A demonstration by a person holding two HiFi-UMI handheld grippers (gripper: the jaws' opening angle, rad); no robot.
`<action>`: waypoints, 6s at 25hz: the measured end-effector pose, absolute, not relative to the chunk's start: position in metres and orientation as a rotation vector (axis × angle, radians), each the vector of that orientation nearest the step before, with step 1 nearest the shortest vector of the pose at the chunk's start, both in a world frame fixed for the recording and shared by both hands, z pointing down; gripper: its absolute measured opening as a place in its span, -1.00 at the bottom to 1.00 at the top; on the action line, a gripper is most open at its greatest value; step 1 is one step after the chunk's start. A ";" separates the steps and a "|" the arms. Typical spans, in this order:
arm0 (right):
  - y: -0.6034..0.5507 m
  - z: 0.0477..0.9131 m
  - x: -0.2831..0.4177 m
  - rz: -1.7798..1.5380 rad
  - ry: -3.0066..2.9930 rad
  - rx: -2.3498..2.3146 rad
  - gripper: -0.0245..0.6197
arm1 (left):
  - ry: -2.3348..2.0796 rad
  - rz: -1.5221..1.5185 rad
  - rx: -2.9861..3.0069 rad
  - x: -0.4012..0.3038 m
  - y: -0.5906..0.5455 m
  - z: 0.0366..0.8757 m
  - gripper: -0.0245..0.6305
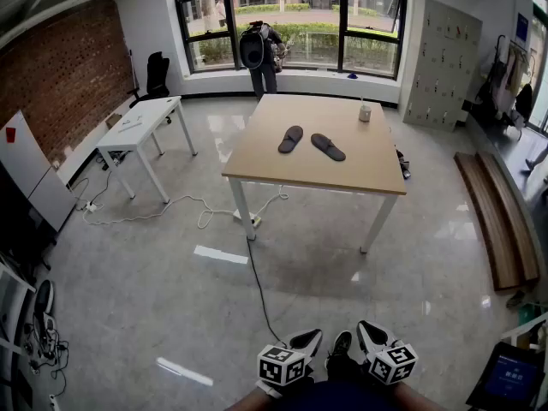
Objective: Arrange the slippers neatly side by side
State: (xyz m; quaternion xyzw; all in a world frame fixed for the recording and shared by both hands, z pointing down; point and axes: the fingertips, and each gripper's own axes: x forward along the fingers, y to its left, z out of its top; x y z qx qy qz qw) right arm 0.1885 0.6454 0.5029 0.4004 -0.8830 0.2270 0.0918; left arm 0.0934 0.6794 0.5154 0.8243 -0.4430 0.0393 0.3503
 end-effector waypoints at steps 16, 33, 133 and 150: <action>0.466 0.526 0.128 0.750 -2.680 0.920 -0.89 | -1.346 0.122 1.966 0.039 0.524 0.535 -0.91; 0.279 0.532 0.132 0.816 -2.677 0.871 -0.89 | -1.379 0.136 1.950 0.045 0.338 0.530 -0.91; -0.208 0.712 0.006 -0.123 -2.035 -0.175 0.03 | -0.385 1.619 2.473 -0.139 -0.191 0.719 -0.12; -0.192 0.712 -0.017 0.189 -2.098 0.361 0.03 | -0.526 1.529 2.428 -0.086 -0.159 0.721 -0.12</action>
